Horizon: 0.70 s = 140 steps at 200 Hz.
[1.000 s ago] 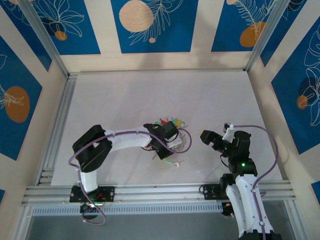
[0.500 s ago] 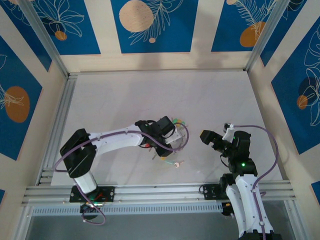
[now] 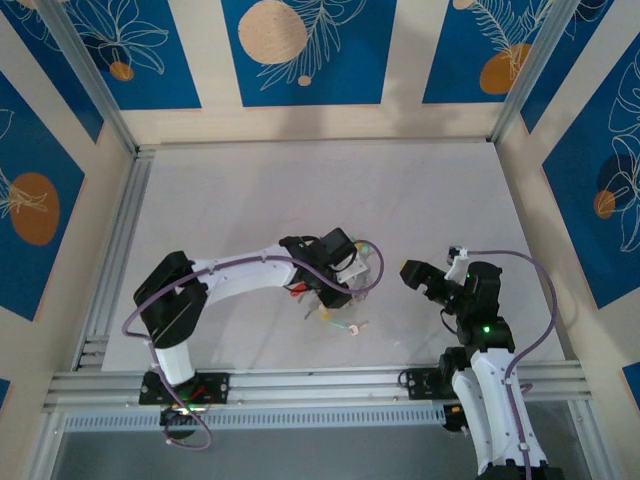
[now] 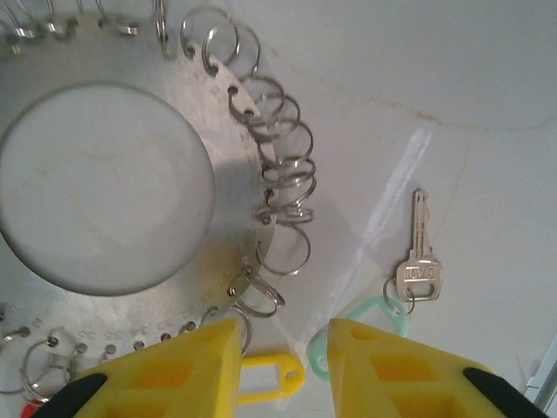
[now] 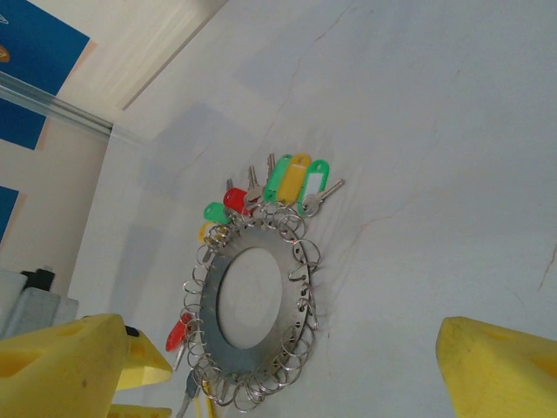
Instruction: Put the keys on the keyring
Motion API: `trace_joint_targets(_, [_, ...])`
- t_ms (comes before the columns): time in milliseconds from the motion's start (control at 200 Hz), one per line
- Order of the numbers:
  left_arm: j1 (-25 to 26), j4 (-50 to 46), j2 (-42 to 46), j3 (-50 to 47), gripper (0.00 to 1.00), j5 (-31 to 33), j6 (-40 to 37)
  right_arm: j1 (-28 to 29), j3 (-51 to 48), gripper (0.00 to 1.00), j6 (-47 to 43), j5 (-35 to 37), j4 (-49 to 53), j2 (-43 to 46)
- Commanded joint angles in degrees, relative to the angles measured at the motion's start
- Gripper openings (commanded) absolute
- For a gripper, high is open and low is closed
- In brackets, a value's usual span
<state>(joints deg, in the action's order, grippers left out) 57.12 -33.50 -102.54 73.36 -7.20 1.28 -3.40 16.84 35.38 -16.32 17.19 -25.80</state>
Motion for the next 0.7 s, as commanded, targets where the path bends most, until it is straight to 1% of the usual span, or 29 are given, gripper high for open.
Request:
trace_joint_targets(0, [-0.11,0.24,0.92,-1.36,0.32,-0.03,3.40,-0.03,-0.76,0.92,-0.67,-0.12,-0.93,0.23])
trace_joint_targets(150, [0.01,0.46,-0.66,-0.52,0.31,3.21,6.17,-0.03,-0.76,0.92,-0.74,-0.38,-0.92,0.06])
trace_joint_targets(270, [0.11,0.58,-1.34,-0.14,0.29,1.81,6.65,-0.03,-0.76,0.92,-0.70,-0.21,-0.93,0.05])
trace_joint_targets(525, [0.87,0.74,-1.65,-2.25,0.29,3.07,5.94,-0.05,-0.80,0.92,-0.79,-0.30,-0.96,0.05])
trace_joint_targets(695, [1.27,1.33,-3.25,-0.96,0.30,2.52,6.95,-0.03,-0.76,0.92,-0.83,-0.30,-0.89,0.08])
